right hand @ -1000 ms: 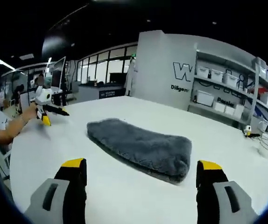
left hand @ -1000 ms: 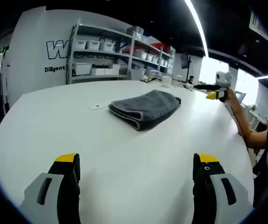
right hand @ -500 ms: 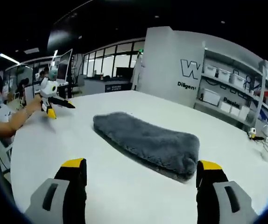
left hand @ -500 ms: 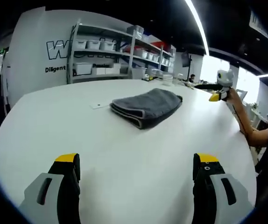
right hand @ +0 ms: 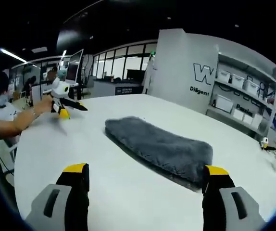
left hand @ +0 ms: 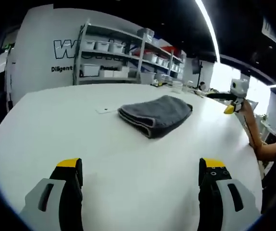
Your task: Open the folded towel by lifting each exposed corner and separating the folded layers until the towel lies flat within the target outline without major curled edges
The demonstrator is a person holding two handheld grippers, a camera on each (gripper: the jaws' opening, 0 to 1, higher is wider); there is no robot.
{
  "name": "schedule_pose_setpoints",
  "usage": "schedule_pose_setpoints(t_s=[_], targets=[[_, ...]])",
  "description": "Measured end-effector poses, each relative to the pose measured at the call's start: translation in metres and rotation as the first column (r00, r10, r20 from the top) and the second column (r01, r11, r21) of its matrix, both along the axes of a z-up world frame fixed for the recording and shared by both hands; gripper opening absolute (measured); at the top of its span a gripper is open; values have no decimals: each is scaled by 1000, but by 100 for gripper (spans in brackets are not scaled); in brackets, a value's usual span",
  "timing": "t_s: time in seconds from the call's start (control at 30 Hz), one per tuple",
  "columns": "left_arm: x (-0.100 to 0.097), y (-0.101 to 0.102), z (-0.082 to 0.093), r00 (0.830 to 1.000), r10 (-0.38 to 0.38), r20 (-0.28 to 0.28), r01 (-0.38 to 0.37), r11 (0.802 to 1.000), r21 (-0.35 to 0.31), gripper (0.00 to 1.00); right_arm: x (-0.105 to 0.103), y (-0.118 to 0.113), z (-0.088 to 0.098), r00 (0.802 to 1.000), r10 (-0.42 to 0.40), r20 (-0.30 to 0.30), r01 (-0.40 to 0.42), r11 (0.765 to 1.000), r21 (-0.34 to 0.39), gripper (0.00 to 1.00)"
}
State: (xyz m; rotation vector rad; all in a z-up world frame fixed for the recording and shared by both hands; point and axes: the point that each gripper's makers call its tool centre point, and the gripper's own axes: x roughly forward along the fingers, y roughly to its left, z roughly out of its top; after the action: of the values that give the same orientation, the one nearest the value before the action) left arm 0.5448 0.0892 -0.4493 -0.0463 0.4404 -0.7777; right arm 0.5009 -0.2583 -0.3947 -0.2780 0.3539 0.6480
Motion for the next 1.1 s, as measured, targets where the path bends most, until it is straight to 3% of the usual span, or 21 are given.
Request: schedule_pose_setpoints(t_s=[0.2, 0.47, 0.57, 0.87, 1.1], targets=[[7, -17, 3, 999, -38, -14, 38, 999, -18, 95, -6, 11, -3, 1000, 28, -14, -28, 1000, -7, 99], [21, -49, 1, 999, -32, -33, 31, 999, -13, 89, -11, 23, -4, 998, 61, -13, -61, 998, -30, 99], [30, -61, 0, 999, -41, -26, 41, 999, -8, 84, -12, 25, -7, 998, 67, -16, -68, 997, -43, 99], [51, -88, 3, 999, -24, -28, 22, 997, -73, 73, -14, 25, -8, 997, 71, -16, -72, 996, -55, 99], [64, -101, -4, 999, -30, -32, 28, 997, -66, 55, -15, 26, -7, 997, 74, -17, -74, 996, -44, 99]])
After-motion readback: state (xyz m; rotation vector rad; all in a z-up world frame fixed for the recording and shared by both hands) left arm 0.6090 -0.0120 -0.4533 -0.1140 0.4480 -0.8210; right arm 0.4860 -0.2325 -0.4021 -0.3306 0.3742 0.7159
